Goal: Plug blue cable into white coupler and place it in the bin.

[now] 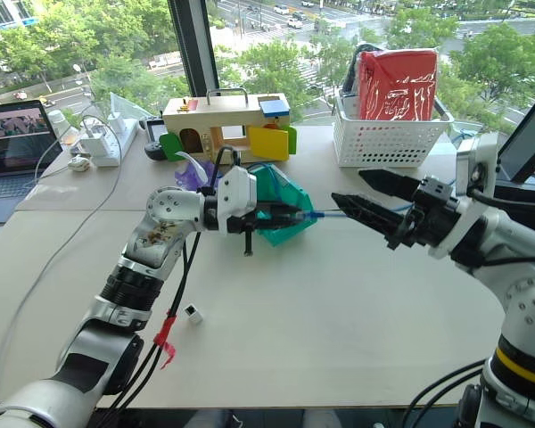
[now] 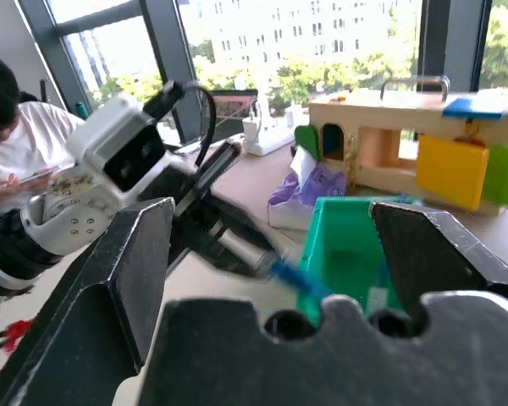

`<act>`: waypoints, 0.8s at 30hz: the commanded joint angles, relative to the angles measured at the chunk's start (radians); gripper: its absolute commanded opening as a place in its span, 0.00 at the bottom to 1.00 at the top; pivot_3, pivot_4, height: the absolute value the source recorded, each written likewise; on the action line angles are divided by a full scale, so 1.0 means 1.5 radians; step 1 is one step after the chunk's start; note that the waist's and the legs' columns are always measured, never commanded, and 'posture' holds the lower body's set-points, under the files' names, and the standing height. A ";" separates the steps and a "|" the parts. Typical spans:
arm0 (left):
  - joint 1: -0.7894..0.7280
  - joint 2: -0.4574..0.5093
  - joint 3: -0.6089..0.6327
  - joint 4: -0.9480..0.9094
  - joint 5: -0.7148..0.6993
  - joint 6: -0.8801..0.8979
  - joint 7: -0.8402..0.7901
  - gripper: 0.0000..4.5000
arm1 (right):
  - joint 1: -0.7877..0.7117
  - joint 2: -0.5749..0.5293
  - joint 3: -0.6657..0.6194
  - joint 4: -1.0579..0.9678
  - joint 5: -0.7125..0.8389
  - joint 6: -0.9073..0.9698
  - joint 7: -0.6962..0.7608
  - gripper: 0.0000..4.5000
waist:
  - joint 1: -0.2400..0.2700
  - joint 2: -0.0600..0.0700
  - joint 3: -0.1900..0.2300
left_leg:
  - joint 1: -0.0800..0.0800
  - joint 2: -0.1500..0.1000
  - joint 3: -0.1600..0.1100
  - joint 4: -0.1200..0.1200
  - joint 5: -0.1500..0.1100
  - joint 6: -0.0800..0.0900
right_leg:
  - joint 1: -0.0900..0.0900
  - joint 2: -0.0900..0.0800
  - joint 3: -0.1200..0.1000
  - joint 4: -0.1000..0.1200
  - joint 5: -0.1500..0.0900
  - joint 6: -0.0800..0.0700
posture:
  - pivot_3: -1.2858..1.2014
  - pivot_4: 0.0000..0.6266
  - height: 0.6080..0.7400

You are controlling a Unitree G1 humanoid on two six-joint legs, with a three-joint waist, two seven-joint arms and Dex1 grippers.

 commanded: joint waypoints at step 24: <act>0.006 -0.082 -0.013 -0.125 -0.018 0.078 0.152 0.02 | -0.028 0.094 0.066 0.089 0.276 -0.210 -0.416 0.95 | -0.003 0.000 0.000 | 0.000 0.000 0.000 -0.001 0.000 0.000 | 0.000 0.000 0.000 -0.001 0.000 0.000 | 0.52 0.24 1.00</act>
